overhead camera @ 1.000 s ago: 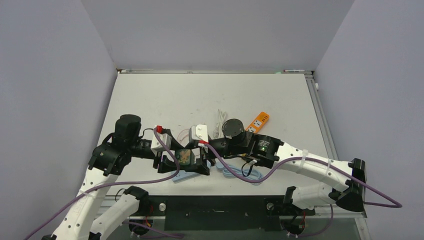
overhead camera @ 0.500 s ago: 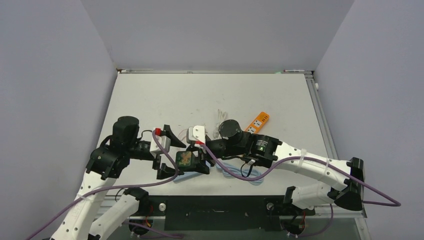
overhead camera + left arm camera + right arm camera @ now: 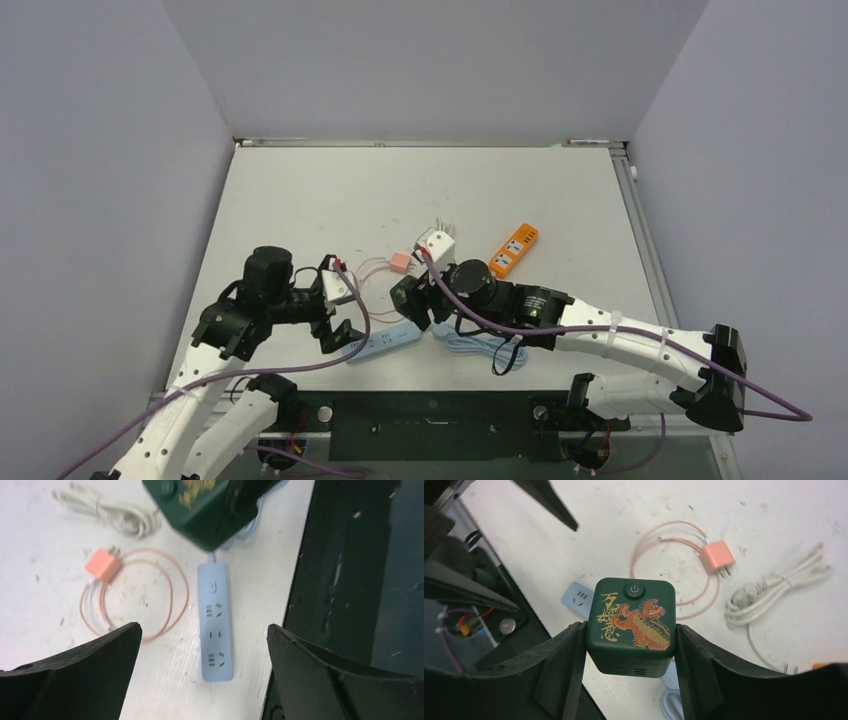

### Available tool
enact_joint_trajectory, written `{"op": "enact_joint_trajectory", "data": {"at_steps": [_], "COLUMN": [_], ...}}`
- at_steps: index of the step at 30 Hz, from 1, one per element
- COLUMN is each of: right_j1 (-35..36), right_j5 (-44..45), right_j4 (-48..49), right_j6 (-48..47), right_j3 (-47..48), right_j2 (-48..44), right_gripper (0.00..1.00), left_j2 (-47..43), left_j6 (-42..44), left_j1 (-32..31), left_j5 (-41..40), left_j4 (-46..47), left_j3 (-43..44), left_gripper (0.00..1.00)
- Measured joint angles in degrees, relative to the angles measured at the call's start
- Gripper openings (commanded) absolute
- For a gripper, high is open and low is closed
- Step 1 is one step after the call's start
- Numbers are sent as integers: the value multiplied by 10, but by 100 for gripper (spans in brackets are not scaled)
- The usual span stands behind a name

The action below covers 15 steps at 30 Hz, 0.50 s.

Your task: Insert the plug

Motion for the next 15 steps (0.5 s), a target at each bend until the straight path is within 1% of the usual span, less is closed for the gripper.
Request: {"op": "enact_joint_trajectory", "data": {"at_steps": [2,4,6,11,13,15], "right_j1": [0,2,13,66,89,105], "right_j5": [47,85,129,228,268,295], "right_j4": [6,9,16,25,40,55], "right_j6": [51,102,152,230,251,270], "right_j3": [-21,-51,-88,-130,-130,-130], "right_j2": [0,0,0,0,4,12], "right_gripper": [5,5,5,5,5,5], "left_j2": [19,33,35,31,30,28], "left_j6": [12,21,21,9,20,54], "left_j1": [0,0,0,0,0,0], "left_j5": [-38,-72,-99,-110,-107,-107], "left_j4": [-13,-21,-23,-10,-9,-10], "left_j3": [-16,-35,-52,-55,-55,-60], "left_gripper": [84,81,80,80,76,69]}}
